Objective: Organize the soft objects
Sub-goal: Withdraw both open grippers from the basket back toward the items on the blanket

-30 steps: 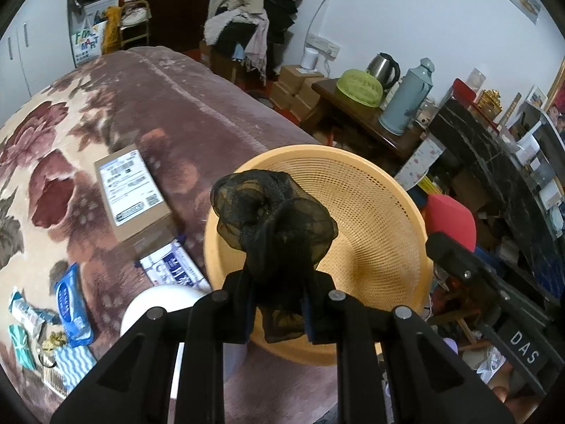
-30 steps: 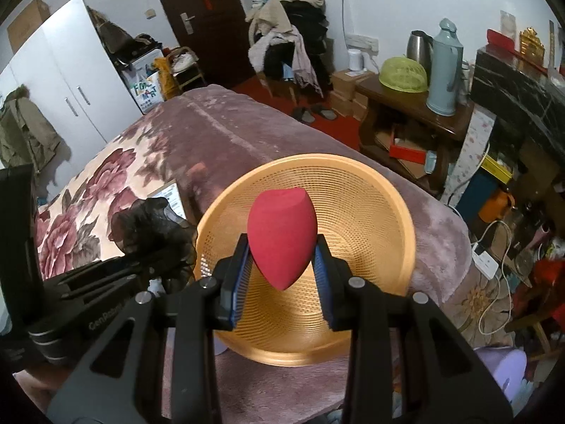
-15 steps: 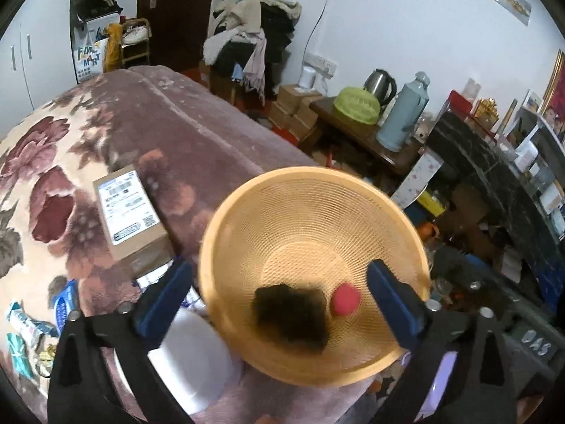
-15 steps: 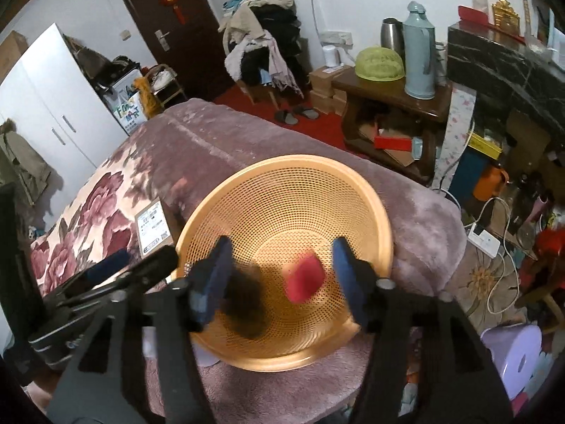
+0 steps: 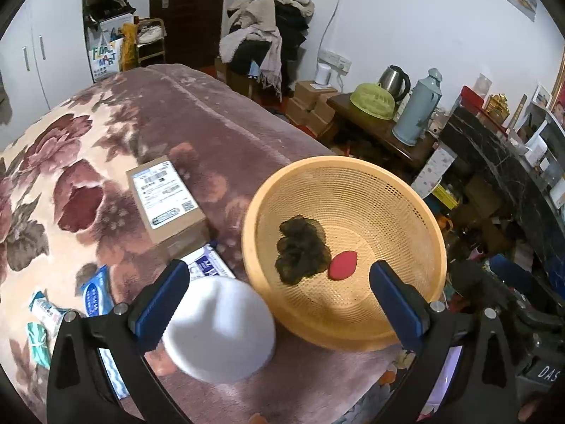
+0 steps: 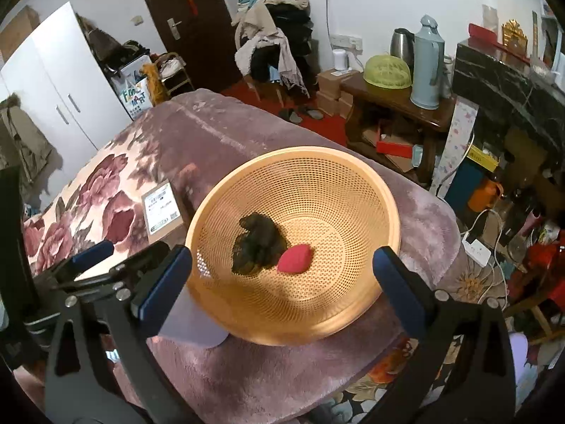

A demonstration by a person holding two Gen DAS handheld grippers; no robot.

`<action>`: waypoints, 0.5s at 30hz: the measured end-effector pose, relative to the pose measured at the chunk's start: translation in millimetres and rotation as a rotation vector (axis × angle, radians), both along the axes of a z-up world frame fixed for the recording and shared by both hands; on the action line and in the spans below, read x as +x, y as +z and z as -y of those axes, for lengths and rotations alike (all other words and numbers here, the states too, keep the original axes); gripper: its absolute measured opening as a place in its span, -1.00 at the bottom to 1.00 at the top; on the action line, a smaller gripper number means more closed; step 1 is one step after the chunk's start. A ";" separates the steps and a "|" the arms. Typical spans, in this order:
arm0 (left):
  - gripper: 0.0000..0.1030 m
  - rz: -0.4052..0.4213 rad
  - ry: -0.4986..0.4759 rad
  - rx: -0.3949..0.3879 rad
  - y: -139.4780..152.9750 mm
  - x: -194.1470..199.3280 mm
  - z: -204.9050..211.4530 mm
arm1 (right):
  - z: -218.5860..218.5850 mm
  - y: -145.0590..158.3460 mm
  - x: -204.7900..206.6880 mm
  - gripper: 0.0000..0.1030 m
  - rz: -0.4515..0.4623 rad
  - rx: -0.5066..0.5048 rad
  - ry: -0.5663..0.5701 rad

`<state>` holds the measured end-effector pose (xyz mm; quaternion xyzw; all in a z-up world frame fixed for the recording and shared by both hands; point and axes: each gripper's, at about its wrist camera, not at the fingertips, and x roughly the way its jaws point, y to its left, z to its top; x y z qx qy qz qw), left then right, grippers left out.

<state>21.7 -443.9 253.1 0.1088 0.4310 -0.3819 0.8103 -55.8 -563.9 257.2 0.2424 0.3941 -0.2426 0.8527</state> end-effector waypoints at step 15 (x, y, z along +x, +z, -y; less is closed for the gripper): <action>0.98 -0.008 0.034 -0.018 9.8 3.8 -42.5 | -32.6 12.5 3.8 1.00 -0.018 -0.049 0.044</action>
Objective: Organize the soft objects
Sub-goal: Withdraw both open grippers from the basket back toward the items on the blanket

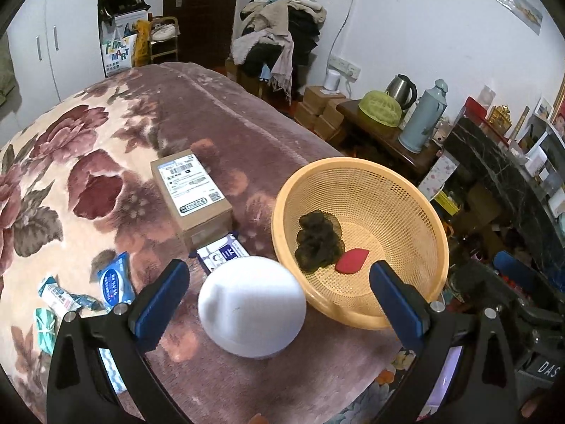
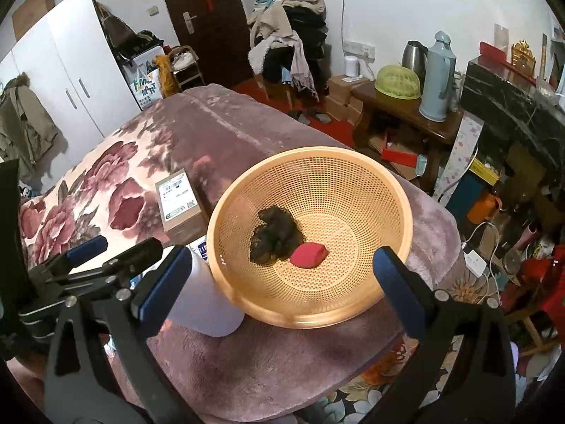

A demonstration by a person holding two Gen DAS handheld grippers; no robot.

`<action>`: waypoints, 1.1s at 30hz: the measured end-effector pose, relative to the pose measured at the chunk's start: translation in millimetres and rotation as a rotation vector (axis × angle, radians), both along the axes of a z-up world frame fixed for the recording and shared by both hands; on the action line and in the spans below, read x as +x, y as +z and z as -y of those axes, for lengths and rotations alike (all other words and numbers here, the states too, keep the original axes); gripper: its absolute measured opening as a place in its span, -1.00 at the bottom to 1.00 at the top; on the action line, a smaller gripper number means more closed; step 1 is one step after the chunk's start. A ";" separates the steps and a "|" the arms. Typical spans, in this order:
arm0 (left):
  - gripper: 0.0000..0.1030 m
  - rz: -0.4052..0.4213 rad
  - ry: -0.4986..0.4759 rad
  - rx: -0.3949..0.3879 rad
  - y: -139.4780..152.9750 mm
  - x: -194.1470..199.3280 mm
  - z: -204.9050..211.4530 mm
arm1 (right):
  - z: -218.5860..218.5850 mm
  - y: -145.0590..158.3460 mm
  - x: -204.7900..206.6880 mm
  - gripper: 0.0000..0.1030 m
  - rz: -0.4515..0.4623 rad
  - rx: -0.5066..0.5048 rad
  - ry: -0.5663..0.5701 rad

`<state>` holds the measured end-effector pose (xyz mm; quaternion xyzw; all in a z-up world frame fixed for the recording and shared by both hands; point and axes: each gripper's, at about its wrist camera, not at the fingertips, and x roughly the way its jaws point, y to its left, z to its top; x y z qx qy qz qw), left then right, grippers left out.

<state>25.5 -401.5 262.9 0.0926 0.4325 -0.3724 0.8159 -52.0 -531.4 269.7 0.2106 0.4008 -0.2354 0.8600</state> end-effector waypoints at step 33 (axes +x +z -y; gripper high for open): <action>0.98 -0.031 0.097 -0.019 -0.6 20.1 -87.1 | -71.7 12.4 28.7 1.00 -0.028 -0.062 0.127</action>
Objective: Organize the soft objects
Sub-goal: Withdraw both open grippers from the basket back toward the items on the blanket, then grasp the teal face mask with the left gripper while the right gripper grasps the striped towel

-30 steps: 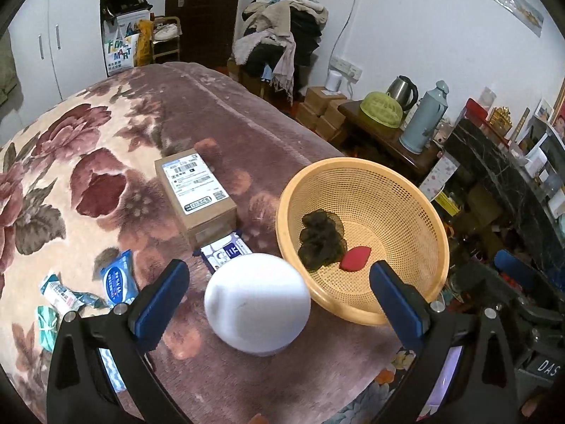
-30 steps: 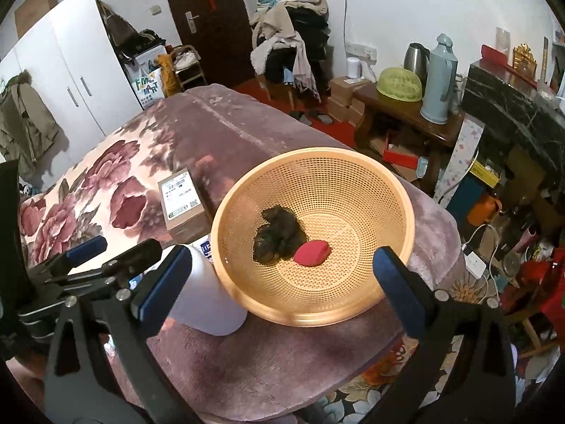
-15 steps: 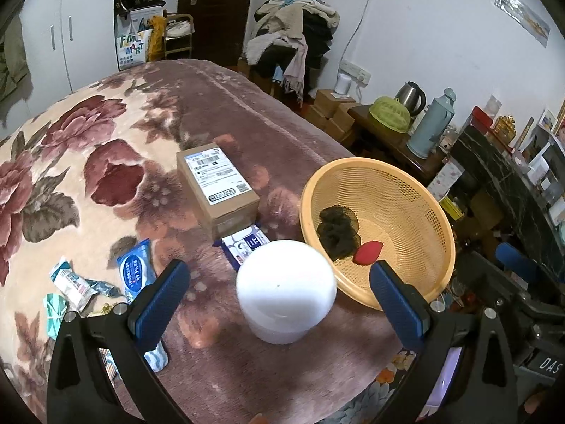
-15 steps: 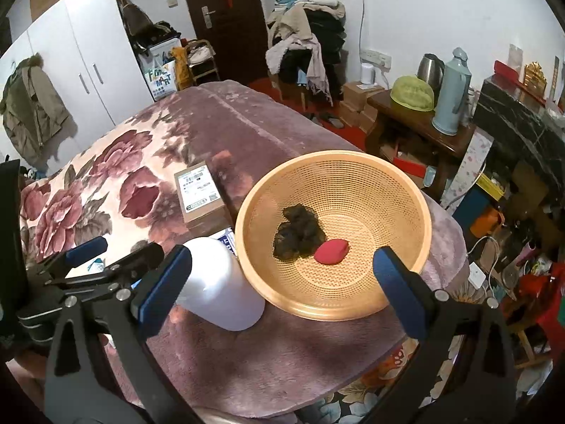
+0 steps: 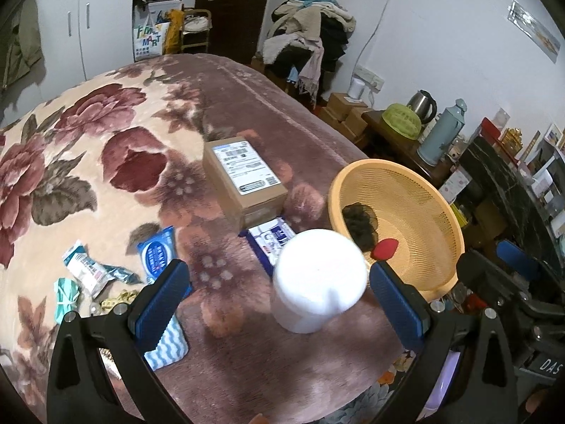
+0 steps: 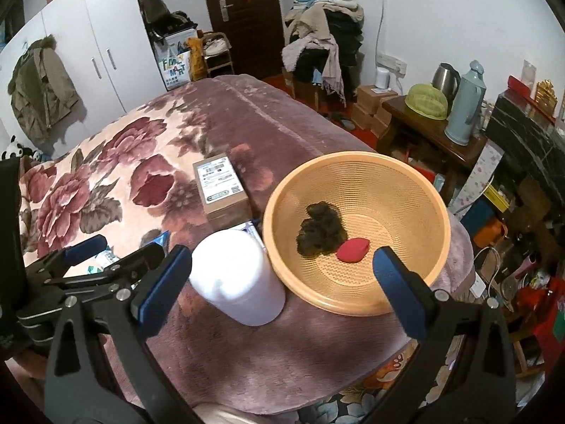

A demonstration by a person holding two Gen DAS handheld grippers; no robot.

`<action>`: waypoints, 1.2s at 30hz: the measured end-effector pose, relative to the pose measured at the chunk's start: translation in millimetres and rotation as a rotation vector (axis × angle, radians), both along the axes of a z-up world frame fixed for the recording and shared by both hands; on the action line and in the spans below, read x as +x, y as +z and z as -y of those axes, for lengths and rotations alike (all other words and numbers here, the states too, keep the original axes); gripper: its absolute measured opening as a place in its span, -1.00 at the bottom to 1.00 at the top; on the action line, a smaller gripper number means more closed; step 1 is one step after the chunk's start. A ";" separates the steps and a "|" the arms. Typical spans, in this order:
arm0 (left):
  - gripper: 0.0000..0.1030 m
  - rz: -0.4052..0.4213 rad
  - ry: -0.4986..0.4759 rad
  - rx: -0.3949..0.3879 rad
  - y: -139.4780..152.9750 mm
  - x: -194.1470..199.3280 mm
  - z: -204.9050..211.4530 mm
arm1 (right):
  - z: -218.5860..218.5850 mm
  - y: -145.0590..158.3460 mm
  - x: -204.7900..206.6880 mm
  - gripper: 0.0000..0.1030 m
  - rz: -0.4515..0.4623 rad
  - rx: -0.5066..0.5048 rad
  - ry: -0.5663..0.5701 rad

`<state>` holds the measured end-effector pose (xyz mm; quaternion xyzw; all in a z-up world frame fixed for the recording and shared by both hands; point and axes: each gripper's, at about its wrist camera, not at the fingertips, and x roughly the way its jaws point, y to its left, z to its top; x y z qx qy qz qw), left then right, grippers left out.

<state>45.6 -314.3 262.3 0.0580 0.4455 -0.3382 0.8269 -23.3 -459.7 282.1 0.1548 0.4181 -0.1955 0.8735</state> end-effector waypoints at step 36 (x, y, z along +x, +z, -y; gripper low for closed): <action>0.98 -0.046 0.197 0.023 -36.3 37.5 -146.9 | -111.6 -19.4 43.7 1.00 -0.050 0.002 0.205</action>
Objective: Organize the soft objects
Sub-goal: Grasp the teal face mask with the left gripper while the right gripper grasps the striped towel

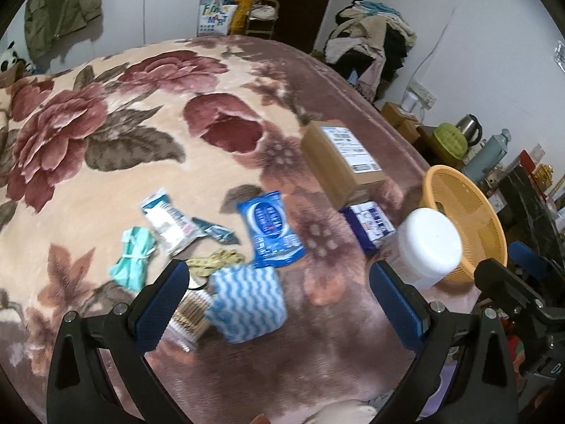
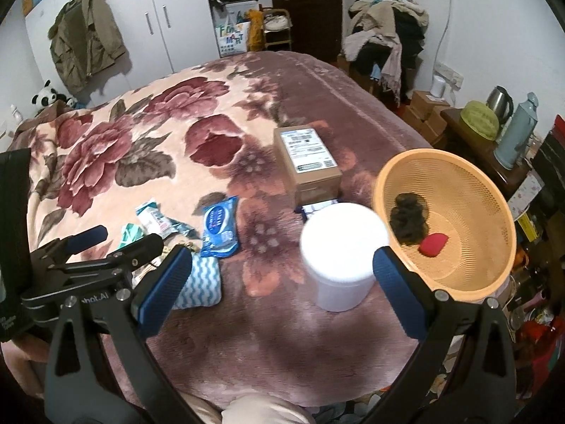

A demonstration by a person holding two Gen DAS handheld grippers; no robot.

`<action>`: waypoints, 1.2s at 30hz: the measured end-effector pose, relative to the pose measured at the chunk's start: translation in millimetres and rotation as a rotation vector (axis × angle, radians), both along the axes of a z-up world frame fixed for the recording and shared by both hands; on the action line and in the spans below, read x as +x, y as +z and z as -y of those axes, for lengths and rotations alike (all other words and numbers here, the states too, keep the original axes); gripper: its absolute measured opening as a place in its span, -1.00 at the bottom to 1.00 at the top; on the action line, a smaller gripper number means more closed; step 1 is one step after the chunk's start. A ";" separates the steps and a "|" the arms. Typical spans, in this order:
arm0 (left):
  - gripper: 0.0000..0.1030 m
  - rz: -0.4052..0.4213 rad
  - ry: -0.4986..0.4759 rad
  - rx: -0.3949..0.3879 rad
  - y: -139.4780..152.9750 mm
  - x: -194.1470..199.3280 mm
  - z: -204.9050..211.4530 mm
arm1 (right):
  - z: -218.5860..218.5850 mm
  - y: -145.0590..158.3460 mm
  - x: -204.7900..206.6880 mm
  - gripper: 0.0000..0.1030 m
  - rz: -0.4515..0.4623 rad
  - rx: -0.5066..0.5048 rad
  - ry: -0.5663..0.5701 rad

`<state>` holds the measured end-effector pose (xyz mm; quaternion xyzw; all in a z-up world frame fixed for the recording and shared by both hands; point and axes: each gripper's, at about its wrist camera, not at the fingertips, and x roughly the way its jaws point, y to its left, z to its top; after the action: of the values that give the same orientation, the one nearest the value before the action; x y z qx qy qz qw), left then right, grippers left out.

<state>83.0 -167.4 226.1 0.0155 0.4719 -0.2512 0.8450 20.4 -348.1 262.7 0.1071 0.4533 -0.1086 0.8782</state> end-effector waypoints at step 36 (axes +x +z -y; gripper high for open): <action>0.98 -0.193 0.261 0.143 -137.8 76.7 -149.0 | -100.8 -180.8 74.2 0.97 -0.323 0.141 0.256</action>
<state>159.7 -18.4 88.2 -0.0101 0.5656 -0.1054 0.8179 94.6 -247.2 81.9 0.0910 0.6047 0.0202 0.7910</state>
